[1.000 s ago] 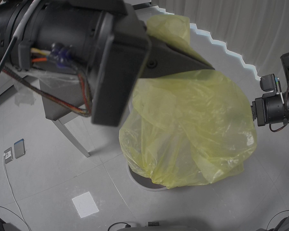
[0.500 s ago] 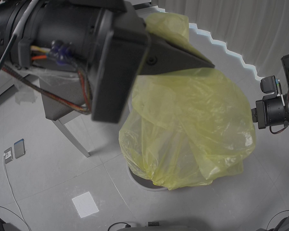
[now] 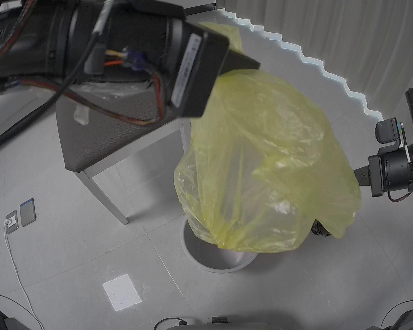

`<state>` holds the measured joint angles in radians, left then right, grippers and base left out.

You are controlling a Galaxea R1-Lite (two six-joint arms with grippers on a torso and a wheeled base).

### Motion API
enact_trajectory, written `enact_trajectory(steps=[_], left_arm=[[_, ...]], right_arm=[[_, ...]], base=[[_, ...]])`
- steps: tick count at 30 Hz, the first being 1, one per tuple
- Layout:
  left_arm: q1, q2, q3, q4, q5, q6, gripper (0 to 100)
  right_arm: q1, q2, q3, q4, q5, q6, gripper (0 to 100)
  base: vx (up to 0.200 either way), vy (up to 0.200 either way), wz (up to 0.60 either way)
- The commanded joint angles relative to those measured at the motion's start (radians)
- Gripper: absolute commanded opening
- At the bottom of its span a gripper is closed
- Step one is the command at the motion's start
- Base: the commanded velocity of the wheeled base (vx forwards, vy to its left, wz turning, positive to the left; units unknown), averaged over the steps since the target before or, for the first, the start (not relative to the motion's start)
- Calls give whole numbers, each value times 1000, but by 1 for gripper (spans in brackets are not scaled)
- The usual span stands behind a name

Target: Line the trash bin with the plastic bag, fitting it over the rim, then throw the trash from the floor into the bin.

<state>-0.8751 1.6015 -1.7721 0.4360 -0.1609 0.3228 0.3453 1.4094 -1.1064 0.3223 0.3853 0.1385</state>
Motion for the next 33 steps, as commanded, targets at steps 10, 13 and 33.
enact_trajectory(steps=[10,13,33], left_arm=[[53,-253,706,-163,136,-608,0],[84,-255,774,-181,126,-626,0],[269,17,979,-648,43,-656,0]], right_arm=[[46,14,154,-193,-141,32,0],[69,57,151,-212,-171,33,0],[123,393,95,-396,-174,21,0]], base=[[0,0,0],[0,0,0],[0,0,0]])
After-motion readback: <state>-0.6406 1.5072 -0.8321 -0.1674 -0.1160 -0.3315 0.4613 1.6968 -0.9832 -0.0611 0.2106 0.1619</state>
